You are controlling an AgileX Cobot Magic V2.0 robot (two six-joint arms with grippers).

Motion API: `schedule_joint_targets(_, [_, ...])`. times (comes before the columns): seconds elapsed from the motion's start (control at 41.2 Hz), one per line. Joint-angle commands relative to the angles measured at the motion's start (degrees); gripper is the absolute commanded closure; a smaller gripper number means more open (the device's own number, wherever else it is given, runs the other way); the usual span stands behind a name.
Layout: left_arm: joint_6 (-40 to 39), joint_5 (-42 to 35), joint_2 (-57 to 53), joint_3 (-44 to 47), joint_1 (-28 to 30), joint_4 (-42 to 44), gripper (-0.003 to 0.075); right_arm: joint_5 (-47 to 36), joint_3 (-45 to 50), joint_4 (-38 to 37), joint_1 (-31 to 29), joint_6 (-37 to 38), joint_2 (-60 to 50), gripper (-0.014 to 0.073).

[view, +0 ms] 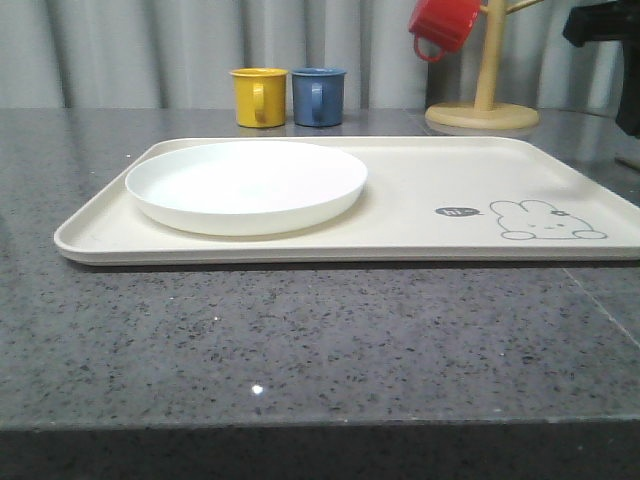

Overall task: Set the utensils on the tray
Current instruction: 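Grasp the silver fork with the right gripper and lift it, then lower the fork onto the tray beside the plate and release it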

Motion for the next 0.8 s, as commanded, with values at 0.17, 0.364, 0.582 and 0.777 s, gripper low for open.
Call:
schedule_joint_targets(0.17, [-0.7,-4.7,0.7,-1.5,0.0,-0.6,0.0739,-0.5,-4.5,-3.2,10.1,8.4,-2.1,0.0685])
schedule_joint_targets(0.364, [-0.7,-4.7,0.7,-1.5,0.0,-0.6,0.0739,-0.2,-7.0,-3.9,18.0,14.3,0.7,0.0685])
schedule_joint_targets(0.582, [-0.7,-4.7,0.7,-1.5,0.0,-0.6,0.0739,-2.0,-8.6,-4.1,21.3,23.4,4.2,0.0685])
schedule_joint_targets(0.777, [-0.7,-4.7,0.7,-1.5,0.0,-0.6,0.0739,-4.9,-8.6,-4.1,21.3,28.1,5.9,0.0685])
